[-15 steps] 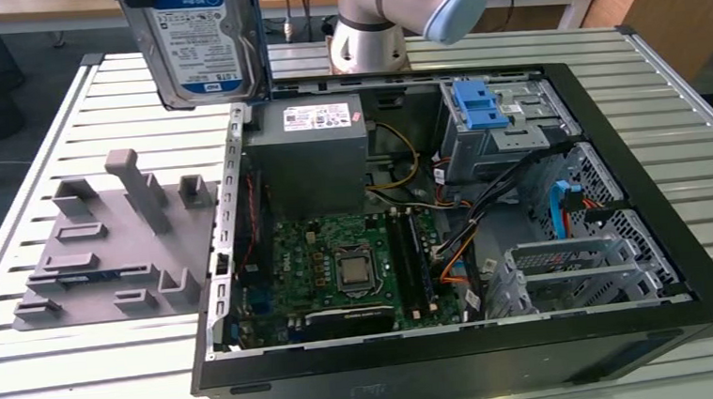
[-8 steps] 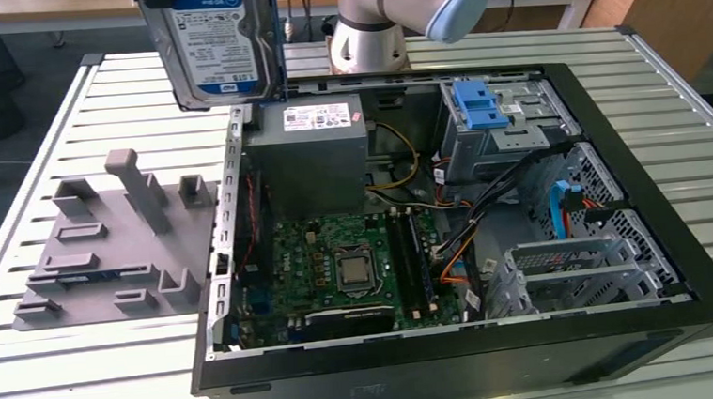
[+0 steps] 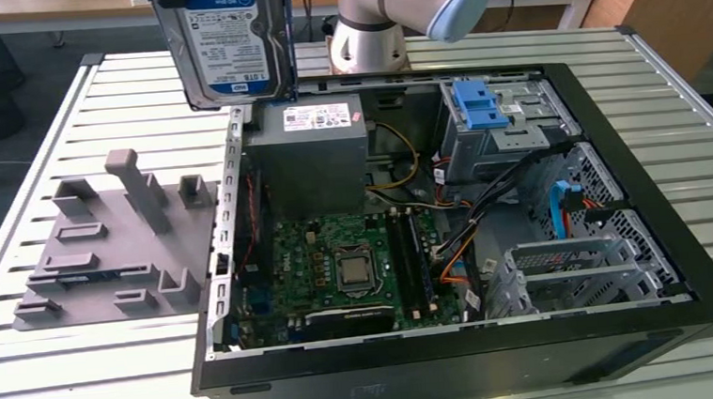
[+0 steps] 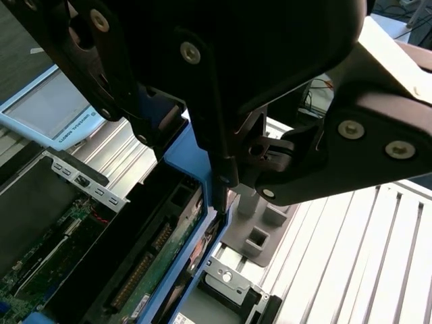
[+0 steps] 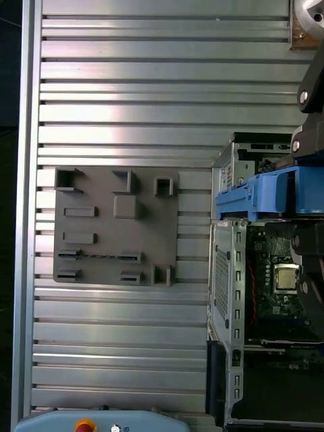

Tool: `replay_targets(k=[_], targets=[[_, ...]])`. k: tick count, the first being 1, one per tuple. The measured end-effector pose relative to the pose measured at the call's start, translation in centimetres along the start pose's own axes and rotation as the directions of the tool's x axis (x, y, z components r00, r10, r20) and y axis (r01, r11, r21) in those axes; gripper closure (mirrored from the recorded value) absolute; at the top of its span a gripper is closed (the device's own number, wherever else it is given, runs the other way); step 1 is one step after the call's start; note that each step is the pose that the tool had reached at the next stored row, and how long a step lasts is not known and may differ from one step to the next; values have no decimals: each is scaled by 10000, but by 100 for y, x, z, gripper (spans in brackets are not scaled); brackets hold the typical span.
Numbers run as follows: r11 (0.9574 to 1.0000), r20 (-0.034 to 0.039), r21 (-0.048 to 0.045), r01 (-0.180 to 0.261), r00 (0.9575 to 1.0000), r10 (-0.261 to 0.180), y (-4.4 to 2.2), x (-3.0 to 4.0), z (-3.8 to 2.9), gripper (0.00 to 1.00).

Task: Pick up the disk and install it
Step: 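Pick up the disk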

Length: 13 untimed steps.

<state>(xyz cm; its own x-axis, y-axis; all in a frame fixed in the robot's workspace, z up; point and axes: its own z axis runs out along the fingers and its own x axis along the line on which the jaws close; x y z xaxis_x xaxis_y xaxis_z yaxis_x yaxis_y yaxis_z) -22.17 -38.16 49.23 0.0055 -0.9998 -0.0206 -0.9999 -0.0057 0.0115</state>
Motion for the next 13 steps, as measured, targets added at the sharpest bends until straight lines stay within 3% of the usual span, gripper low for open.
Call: replay_targets(k=[4,10,13], targets=[[10000,0,0,2,10000,-2,-23,0,0,64],[10000,0,0,1,10000,-1,-274,2,-3,64],[10000,1,-1,1,10000,-1,-326,26,-3,64]])
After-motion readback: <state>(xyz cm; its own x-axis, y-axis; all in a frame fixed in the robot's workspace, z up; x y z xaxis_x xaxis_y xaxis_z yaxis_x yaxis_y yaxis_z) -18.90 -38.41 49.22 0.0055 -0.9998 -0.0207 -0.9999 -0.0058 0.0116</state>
